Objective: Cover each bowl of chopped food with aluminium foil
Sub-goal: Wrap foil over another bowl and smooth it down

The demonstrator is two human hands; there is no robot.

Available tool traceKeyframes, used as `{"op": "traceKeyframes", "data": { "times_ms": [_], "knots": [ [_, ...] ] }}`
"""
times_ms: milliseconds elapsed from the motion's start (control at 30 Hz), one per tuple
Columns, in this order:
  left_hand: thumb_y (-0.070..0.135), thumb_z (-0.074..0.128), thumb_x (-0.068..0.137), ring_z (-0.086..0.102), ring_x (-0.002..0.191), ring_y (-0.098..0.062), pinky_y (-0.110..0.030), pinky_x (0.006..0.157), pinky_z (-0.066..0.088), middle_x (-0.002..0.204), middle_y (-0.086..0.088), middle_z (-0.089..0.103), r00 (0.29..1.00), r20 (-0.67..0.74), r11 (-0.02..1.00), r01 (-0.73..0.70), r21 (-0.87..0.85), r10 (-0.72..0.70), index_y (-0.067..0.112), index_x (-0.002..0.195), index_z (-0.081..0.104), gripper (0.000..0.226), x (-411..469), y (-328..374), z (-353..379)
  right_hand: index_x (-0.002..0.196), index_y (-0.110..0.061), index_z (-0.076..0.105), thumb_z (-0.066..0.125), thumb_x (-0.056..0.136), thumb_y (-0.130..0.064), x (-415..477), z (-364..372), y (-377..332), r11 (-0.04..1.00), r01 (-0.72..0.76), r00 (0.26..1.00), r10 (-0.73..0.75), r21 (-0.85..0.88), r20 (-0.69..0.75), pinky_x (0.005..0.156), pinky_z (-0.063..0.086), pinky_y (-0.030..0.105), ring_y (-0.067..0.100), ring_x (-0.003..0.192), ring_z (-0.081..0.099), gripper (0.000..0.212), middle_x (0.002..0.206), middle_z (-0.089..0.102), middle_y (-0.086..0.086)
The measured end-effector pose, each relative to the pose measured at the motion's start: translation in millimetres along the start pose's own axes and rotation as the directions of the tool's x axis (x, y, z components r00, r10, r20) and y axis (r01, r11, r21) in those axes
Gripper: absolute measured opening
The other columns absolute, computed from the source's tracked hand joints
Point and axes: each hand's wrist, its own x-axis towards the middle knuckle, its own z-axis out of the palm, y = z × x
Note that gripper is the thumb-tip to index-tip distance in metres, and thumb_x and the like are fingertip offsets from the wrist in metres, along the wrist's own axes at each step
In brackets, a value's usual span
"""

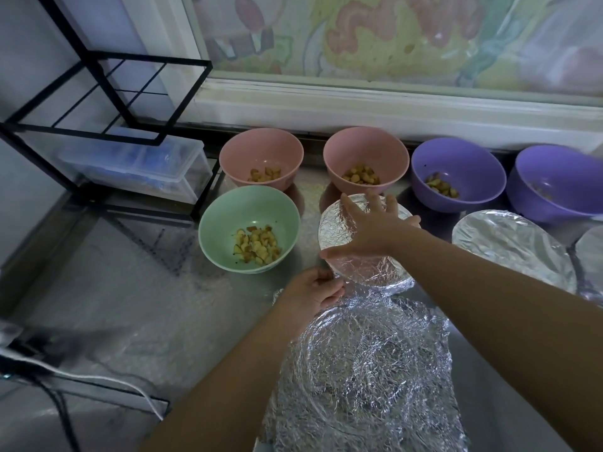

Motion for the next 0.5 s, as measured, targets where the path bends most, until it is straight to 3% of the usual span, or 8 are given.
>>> {"op": "traceKeyframes", "data": {
  "times_ms": [133, 267, 367, 500],
  "knots": [
    [-0.002, 0.062, 0.093, 0.071, 0.084, -0.017, -0.027, 0.084, 0.059, 0.091, -0.012, 0.072, 0.998, 0.03, 0.996, 0.048, 0.071, -0.051, 0.004, 0.093, 0.062, 0.006, 3.9, 10.2, -6.7, 0.156, -0.048, -0.015, 0.055, 0.058, -0.098, -0.5, -0.1, 0.5, 1.0, 0.006, 1.0, -0.006, 0.004, -0.001, 0.107, 0.006, 0.084, 0.042, 0.152, -0.019, 0.131, 0.167, -0.026, 0.001],
    [-0.009, 0.062, 0.09, 0.072, 0.078, -0.017, -0.026, 0.073, 0.061, 0.086, -0.012, 0.072, 0.993, -0.04, 0.992, 0.113, -0.049, -0.115, 0.001, 0.095, 0.061, 0.012, 5.5, 17.9, -5.5, 0.156, -0.049, -0.015, 0.055, 0.057, -0.098, 0.2, 0.9, 1.0, 1.0, 0.008, 1.0, -0.008, 0.013, -0.002, 0.107, 0.006, 0.084, 0.042, 0.152, -0.019, 0.131, 0.167, -0.026, 0.0],
    [-0.011, 0.061, 0.089, 0.069, 0.083, -0.019, -0.025, 0.067, 0.06, 0.085, -0.013, 0.071, 0.976, -0.064, 0.953, 0.19, -0.236, -0.21, -0.001, 0.097, 0.061, 0.013, -0.3, 21.4, 1.7, 0.156, -0.049, -0.016, 0.056, 0.058, -0.098, 1.8, 0.8, 0.6, 1.0, 0.005, 1.0, -0.005, 0.01, 0.003, 0.106, 0.004, 0.084, 0.042, 0.152, -0.02, 0.131, 0.166, -0.027, 0.001],
    [-0.01, 0.059, 0.092, 0.064, 0.078, -0.021, -0.03, 0.069, 0.06, 0.075, -0.015, 0.067, 0.935, -0.135, 0.795, 0.195, -0.575, -0.327, -0.005, 0.088, 0.062, 0.008, -5.9, 20.3, 15.0, 0.156, -0.048, -0.016, 0.057, 0.06, -0.097, 2.8, 1.7, 0.7, 1.0, 0.007, 1.0, -0.007, 0.006, 0.006, 0.104, 0.004, 0.085, 0.043, 0.152, -0.02, 0.13, 0.166, -0.028, 0.001]
  ]
}}
